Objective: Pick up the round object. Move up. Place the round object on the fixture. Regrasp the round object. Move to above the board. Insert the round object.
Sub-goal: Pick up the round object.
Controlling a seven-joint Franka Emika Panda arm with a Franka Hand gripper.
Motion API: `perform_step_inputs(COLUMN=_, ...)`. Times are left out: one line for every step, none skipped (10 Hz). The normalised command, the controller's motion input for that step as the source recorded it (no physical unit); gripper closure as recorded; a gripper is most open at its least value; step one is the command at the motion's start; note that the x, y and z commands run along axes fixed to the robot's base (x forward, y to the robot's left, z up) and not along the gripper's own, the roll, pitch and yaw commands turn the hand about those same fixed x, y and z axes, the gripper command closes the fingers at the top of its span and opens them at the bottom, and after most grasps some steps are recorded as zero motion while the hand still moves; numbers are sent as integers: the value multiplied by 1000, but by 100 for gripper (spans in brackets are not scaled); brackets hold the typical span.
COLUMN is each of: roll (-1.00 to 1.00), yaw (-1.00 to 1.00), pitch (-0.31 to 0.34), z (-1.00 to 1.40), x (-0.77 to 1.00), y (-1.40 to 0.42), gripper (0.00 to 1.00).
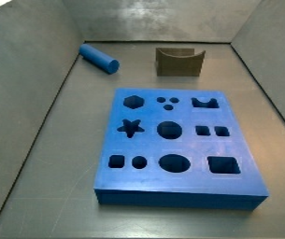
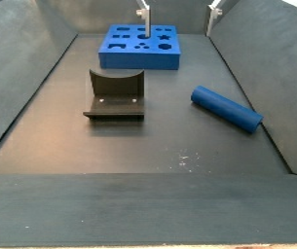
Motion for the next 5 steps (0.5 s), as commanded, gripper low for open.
perform_step_inputs(roll=64, yaw=183, pitch=-3, z=-291, x=0, y=0, gripper=0)
perform_step_inputs(roll=60, yaw=183, pitch=-9, z=-303, x=0, y=0, gripper=0)
perform_step_inputs(roll=60, yaw=186, pitch=-19, z=-326, x=0, y=0, gripper=0)
perform_step_inputs(roll=60, yaw=180, pitch=-60, z=-400, x=0, y=0, gripper=0)
perform_step_inputs(roll=33, yaw=166, pitch=-83, z=-463, x=-9, y=0, gripper=0)
